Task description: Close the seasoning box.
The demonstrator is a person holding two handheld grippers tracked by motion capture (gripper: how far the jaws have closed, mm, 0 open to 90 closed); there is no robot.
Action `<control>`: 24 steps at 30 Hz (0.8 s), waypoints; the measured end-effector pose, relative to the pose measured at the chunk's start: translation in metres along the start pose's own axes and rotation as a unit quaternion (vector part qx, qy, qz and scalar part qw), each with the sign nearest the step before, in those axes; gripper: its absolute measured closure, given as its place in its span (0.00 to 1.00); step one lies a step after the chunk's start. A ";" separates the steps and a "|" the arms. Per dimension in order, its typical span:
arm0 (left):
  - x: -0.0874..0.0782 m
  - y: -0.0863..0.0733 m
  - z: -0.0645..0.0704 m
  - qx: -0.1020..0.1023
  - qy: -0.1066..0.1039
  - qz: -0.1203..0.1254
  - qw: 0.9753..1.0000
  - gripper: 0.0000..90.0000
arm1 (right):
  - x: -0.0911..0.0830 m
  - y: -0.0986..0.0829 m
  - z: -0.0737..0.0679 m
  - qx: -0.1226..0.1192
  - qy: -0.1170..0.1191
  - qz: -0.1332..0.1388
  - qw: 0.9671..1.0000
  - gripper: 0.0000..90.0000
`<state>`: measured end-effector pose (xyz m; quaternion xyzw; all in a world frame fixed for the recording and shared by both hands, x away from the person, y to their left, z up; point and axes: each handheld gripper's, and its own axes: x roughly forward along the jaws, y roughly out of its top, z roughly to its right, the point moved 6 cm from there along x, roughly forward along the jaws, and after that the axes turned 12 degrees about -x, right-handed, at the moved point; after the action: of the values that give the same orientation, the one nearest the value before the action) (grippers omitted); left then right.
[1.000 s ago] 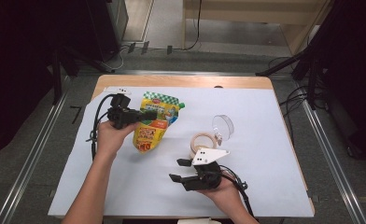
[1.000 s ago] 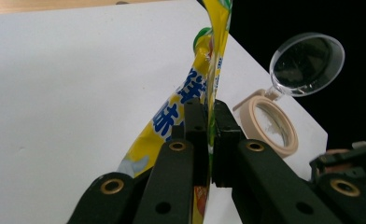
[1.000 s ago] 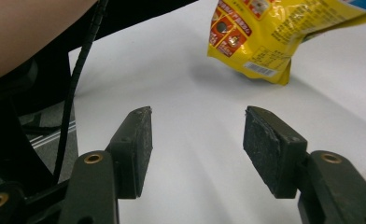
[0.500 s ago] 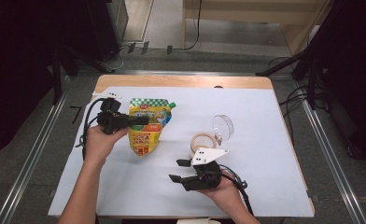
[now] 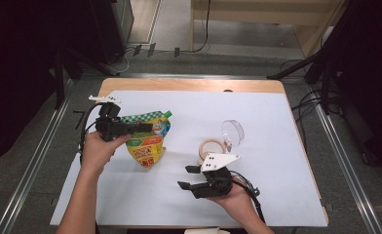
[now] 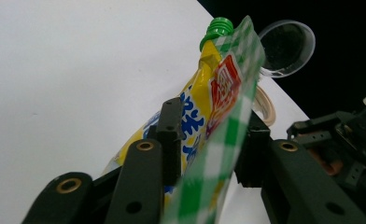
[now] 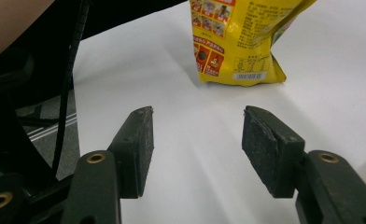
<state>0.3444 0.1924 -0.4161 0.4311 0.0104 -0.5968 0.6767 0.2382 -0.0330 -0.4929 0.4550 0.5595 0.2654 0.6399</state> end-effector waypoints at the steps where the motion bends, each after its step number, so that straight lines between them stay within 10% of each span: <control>1: 0.000 0.000 0.000 0.000 -0.001 -0.001 1.000 0.75 | -0.001 0.000 0.001 0.002 -0.001 0.000 1.000 0.50; 24: -0.037 0.010 0.008 0.001 0.024 0.028 0.999 0.57 | -0.007 0.000 0.009 0.023 0.006 -0.011 1.000 0.53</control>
<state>0.3373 0.2164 -0.3858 0.4461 0.0141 -0.5673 0.6921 0.2448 -0.0414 -0.4901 0.4621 0.5744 0.2482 0.6284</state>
